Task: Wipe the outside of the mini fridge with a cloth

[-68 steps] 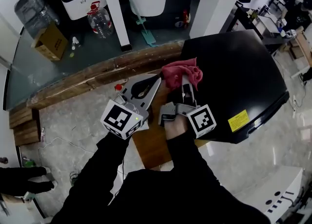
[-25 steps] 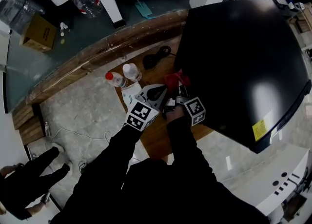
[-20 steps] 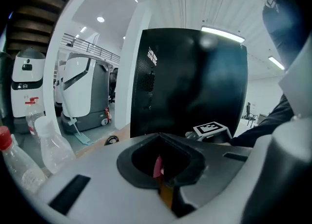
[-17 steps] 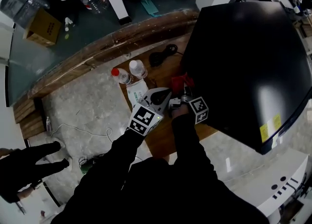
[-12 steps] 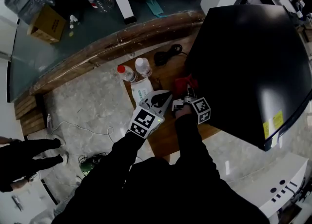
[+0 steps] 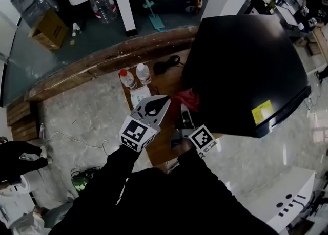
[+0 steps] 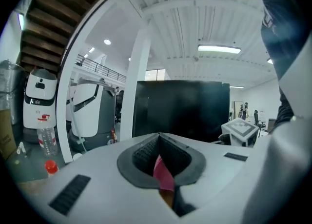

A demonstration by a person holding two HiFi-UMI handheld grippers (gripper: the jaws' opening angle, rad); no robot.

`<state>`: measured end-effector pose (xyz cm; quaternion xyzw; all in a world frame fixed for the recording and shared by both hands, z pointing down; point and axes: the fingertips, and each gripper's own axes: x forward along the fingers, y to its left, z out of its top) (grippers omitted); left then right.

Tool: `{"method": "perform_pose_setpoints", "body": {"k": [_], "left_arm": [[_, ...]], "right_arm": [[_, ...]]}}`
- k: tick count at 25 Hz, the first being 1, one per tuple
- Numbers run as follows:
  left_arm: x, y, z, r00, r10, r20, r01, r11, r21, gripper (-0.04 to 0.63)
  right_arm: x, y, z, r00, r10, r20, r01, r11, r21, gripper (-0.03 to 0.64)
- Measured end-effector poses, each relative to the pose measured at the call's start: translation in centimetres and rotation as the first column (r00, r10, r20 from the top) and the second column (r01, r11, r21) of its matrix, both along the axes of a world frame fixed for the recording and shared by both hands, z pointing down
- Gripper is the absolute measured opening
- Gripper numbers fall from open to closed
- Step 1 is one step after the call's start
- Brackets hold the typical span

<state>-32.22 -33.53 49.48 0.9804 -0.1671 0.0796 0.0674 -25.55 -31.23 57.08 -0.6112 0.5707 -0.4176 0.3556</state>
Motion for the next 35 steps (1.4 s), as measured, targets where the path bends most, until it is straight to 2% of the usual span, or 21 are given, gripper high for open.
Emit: {"method": "perform_pose_setpoints", "body": {"k": [4, 9, 15, 17, 21, 23, 29, 35], "left_arm": [[0.1, 3.2, -5.5, 0.997, -0.007, -0.074, 0.011, 0.999, 0.047, 0.006], [1.7, 8.1, -11.0, 0.991, 0.020, -0.135, -0.006, 0.994, 0.108, 0.006], [4.9, 12.7, -14.7, 0.985, 0.059, -0.163, -0.035, 0.988, 0.150, 0.006], [5.8, 13.7, -15.1, 0.985, 0.072, -0.155, -0.046, 0.986, 0.163, 0.006], [6.5, 14.1, -14.4, 0.988, 0.088, -0.131, -0.065, 0.984, 0.165, 0.006], [6.5, 13.7, -13.6, 0.989, 0.088, -0.122, -0.069, 0.986, 0.153, 0.006], [6.8, 11.4, -10.0, 0.994, 0.088, -0.066, -0.080, 0.990, 0.115, 0.006], [7.5, 10.1, -4.2, 0.993, 0.115, -0.013, -0.114, 0.992, 0.053, 0.006]], "right_arm": [[-0.1, 3.7, -8.0, 0.993, -0.019, -0.114, 0.030, 0.995, 0.093, 0.087], [2.3, 7.5, -16.0, 0.994, 0.023, -0.111, 0.003, 0.973, 0.230, 0.087], [6.1, 10.6, -19.3, 0.994, 0.066, -0.092, -0.040, 0.964, 0.261, 0.087], [7.5, 11.2, -19.0, 0.995, 0.089, -0.053, -0.074, 0.968, 0.242, 0.087], [8.7, 11.2, -17.0, 0.980, 0.129, 0.152, -0.158, 0.967, 0.200, 0.087], [8.6, 11.0, -16.5, 0.969, 0.136, 0.206, -0.179, 0.962, 0.208, 0.089], [8.8, 9.7, -12.6, 0.943, 0.164, 0.291, -0.212, 0.967, 0.141, 0.089], [9.1, 9.0, -7.0, 0.928, 0.220, 0.300, -0.244, 0.968, 0.048, 0.089]]}}
